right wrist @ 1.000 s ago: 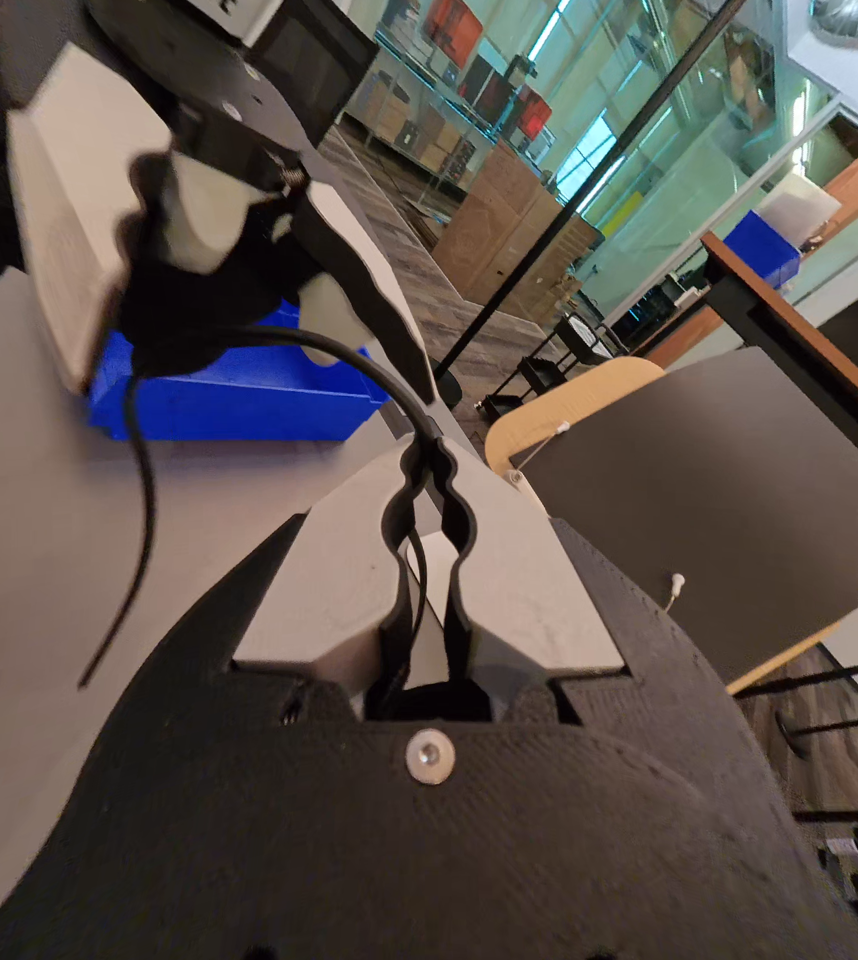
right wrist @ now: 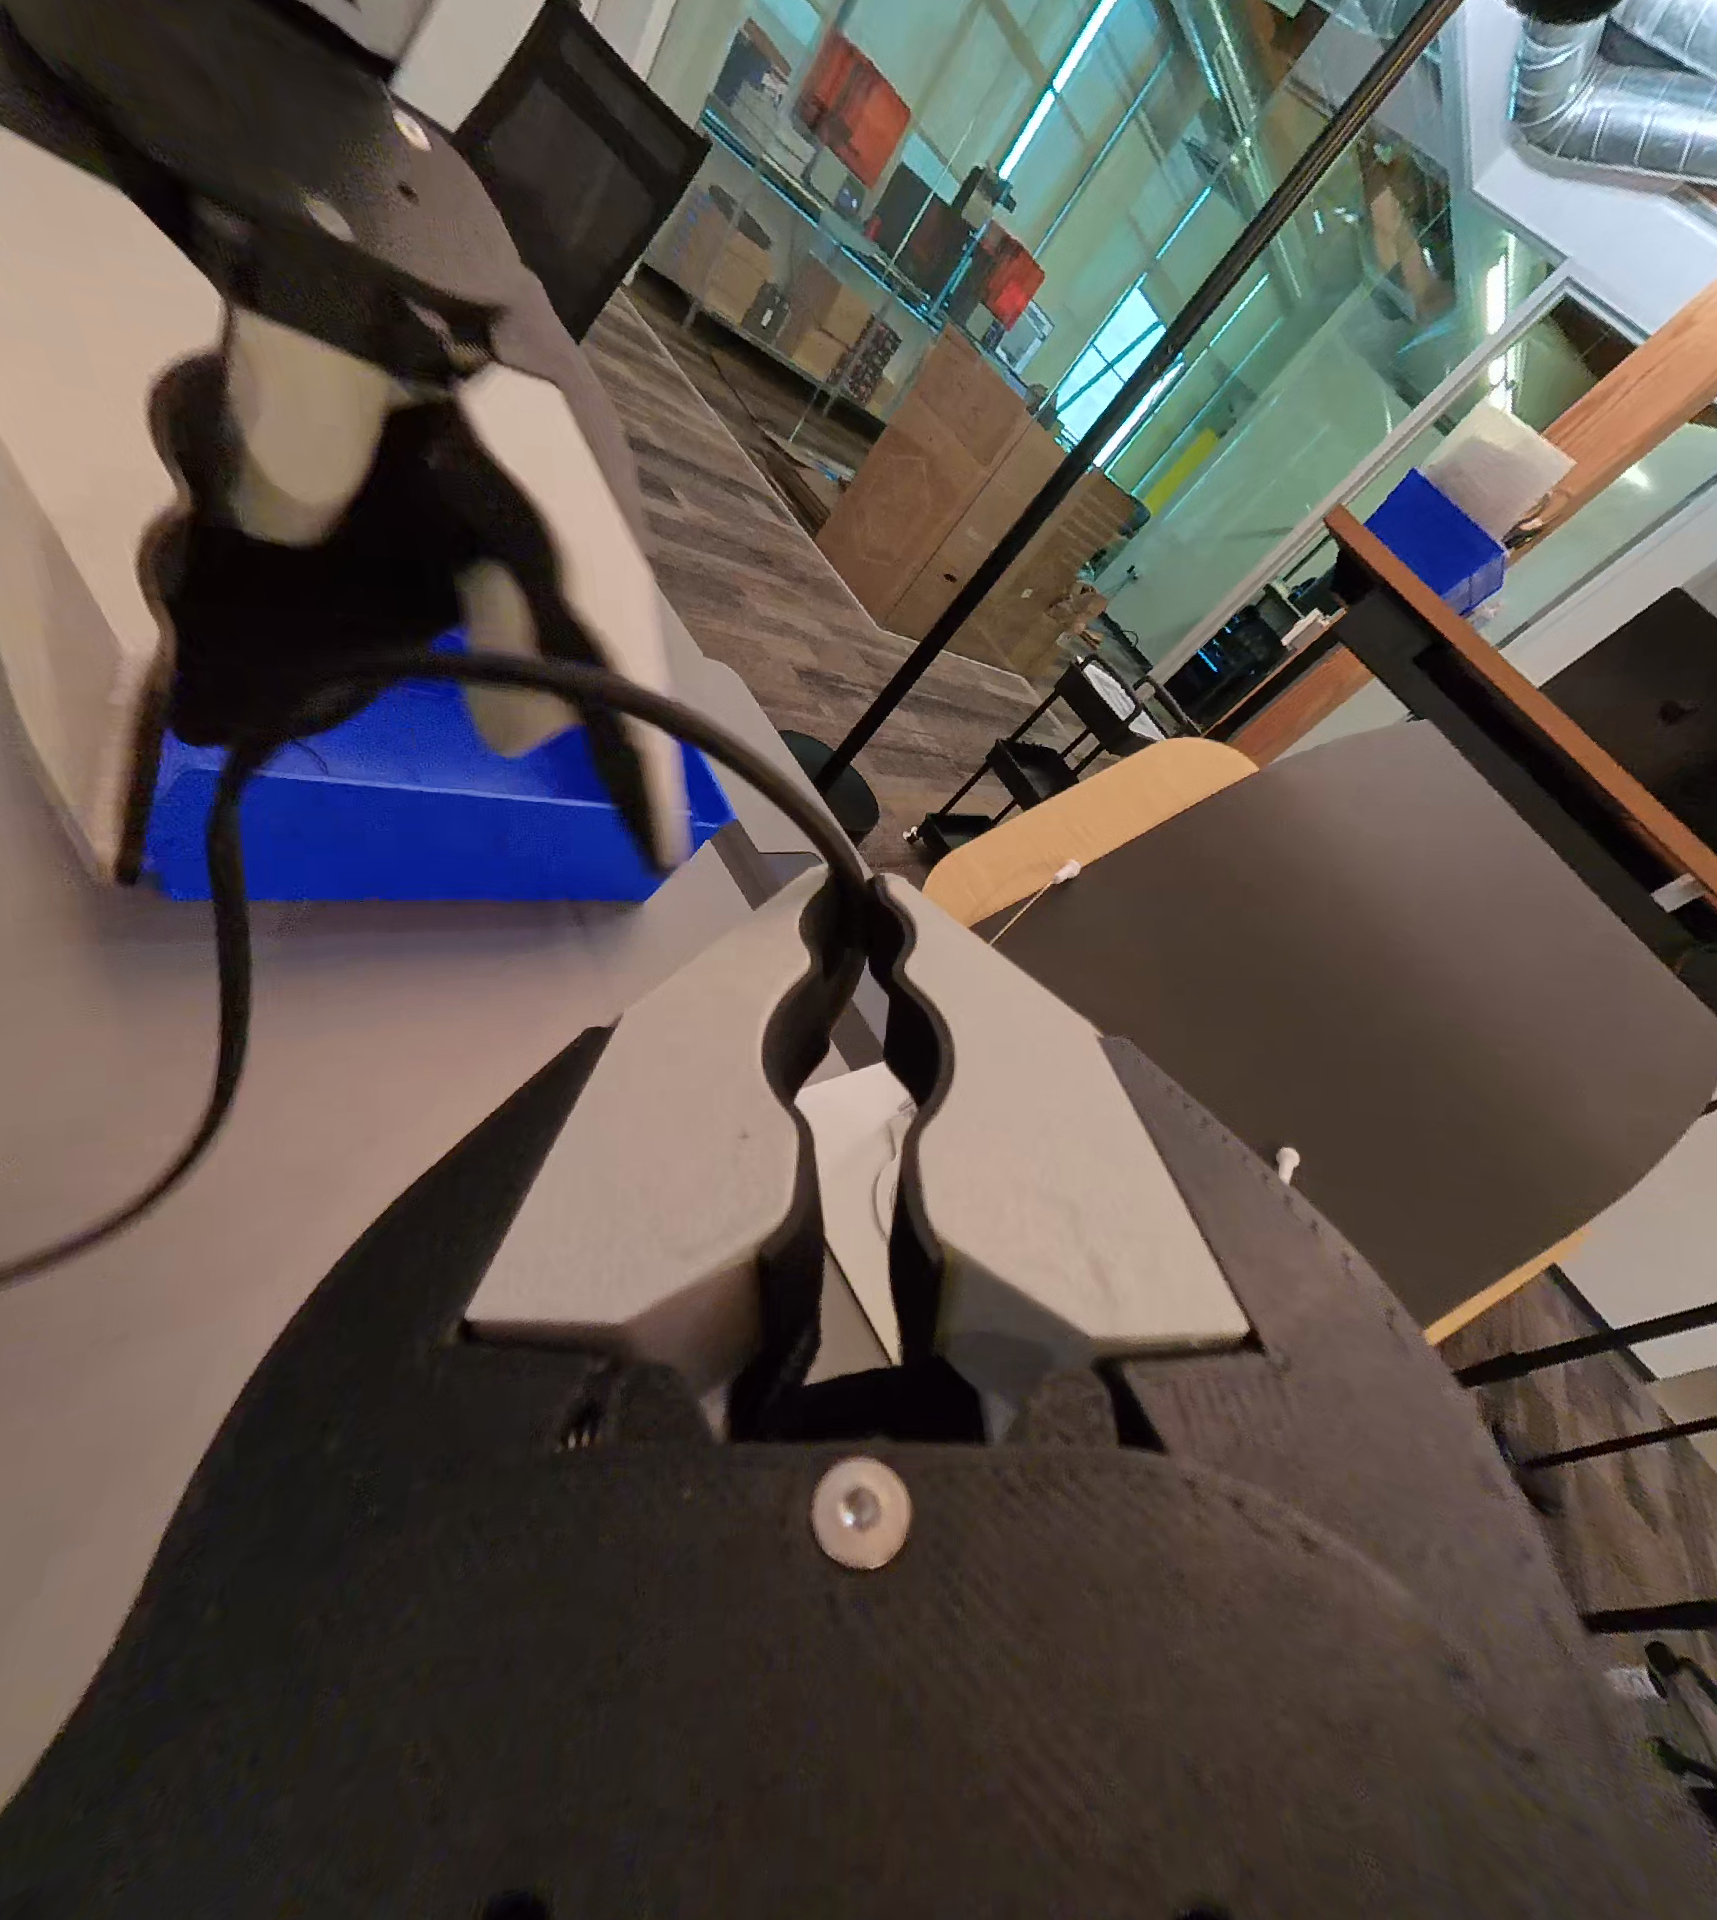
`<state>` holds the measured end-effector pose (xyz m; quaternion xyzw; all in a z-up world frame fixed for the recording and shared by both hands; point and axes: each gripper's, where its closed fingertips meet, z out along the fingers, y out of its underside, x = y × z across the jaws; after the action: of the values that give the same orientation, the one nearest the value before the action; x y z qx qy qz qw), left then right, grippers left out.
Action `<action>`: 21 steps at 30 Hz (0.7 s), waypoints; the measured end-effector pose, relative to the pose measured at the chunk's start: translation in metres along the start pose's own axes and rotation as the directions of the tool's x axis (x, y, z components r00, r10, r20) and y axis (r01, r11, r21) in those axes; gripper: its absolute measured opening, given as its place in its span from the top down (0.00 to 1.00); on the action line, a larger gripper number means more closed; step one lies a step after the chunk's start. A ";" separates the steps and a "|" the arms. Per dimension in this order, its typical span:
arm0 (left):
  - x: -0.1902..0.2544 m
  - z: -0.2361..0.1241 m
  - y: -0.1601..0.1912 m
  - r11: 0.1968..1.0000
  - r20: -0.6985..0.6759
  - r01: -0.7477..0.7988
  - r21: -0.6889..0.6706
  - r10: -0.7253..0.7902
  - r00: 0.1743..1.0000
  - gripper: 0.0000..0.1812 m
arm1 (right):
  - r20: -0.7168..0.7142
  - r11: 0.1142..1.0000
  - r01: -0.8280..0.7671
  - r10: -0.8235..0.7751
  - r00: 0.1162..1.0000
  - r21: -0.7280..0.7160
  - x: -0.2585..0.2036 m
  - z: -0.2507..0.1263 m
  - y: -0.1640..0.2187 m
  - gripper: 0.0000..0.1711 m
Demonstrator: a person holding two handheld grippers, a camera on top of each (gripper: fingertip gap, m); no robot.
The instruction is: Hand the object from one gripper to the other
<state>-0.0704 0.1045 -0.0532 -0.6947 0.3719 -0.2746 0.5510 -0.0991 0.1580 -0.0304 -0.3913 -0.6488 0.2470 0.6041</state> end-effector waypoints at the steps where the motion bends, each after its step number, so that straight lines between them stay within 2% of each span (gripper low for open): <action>1: -0.007 0.002 0.002 1.000 0.038 0.006 -0.007 -0.006 0.999 0.51 | 0.005 1.000 0.004 -0.004 1.000 0.001 -0.001 -0.001 -0.002 1.00; 3: -0.013 0.007 0.003 1.000 0.081 0.002 -0.008 -0.001 0.997 0.40 | 0.014 1.000 0.009 -0.009 1.000 0.007 -0.005 -0.001 -0.007 1.00; 5: -0.014 0.014 0.005 1.000 0.115 -0.016 -0.026 0.019 0.993 0.33 | 0.030 1.000 0.010 -0.011 0.999 0.021 -0.010 0.000 -0.012 1.00; 9: -0.018 0.027 0.005 1.000 0.166 -0.013 -0.012 0.014 0.986 0.27 | 0.060 0.998 -0.005 0.001 0.998 0.059 -0.018 0.000 -0.024 1.00; 12: -0.016 0.035 0.013 0.999 0.151 -0.003 -0.036 0.009 0.988 0.33 | 0.074 0.995 -0.029 0.022 0.997 0.092 -0.022 -0.001 -0.032 1.00; 17: -0.015 0.037 0.021 0.998 0.136 -0.004 -0.058 0.012 0.991 0.56 | 0.062 0.994 -0.030 0.024 0.998 0.109 -0.019 -0.006 -0.039 1.00; 21: -0.019 0.034 0.028 0.996 0.147 -0.014 -0.088 0.027 0.989 0.66 | 0.042 0.992 -0.045 0.040 0.998 0.117 -0.011 -0.011 -0.040 1.00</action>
<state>-0.0599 0.1363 -0.0877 -0.7327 0.3487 -0.2001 0.5491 -0.0974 0.1246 -0.0039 -0.3636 -0.6365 0.3055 0.6078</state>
